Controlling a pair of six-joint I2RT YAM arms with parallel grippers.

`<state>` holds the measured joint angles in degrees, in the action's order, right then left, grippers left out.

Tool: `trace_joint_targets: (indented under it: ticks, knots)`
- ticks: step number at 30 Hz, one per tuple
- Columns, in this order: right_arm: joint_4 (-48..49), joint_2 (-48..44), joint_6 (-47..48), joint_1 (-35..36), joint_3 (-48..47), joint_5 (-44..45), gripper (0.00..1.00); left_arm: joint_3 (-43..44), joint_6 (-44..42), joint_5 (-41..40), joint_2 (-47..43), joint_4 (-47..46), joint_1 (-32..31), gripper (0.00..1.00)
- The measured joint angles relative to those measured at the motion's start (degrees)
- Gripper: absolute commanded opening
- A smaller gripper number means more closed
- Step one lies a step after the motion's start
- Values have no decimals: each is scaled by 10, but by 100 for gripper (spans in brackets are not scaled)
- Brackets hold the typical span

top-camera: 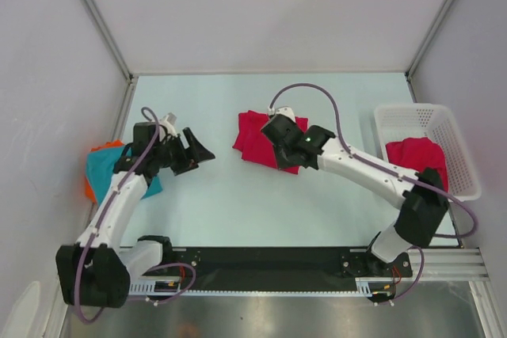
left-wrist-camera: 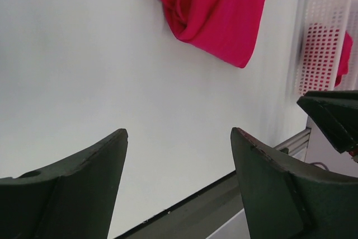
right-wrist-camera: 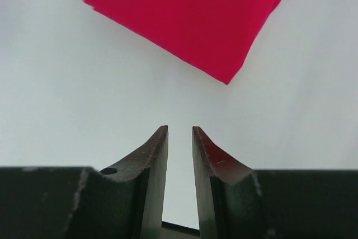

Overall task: Fold and stack the t-shirts
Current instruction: Fold the long partially folded tshirt into a neat square

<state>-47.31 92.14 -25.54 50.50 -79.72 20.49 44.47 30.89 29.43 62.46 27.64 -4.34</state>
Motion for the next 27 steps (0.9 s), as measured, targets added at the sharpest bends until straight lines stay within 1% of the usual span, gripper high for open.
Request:
trace_joint_targets:
  ticks: [2,5,7,9,11,13,15,17,19,21,24,25,27]
  knots:
    - [11,-34,-4,6,4,1,30,10,-2,5,-37,31,26,80]
    - [35,-80,-8,12,5,6,31,55,-9,3,-78,71,39,100]
    - [61,-113,-8,16,18,15,32,78,-12,10,-103,75,42,100]
    - [78,-143,-8,17,37,19,35,74,-8,38,-120,65,51,100]
    - [92,-168,-8,17,54,22,36,38,11,89,-127,28,61,100]
    - [99,-183,-8,17,61,21,36,-4,25,124,-115,14,64,100]
    - [101,-195,-10,14,62,15,37,-34,32,129,-94,31,64,100]
    - [105,-205,-14,11,62,10,39,-36,29,121,-89,65,65,100]
    - [108,-216,-19,5,63,0,39,-11,18,105,-94,98,66,100]
    - [113,-228,-26,-3,65,-15,39,37,3,86,-94,124,66,99]
    - [121,-240,-35,-19,69,-33,40,97,-13,71,-94,133,67,100]
    - [124,-243,-37,-25,70,-38,40,107,-12,82,-94,127,69,100]
    - [126,-247,-40,-36,75,-46,41,95,12,132,-95,80,82,100]
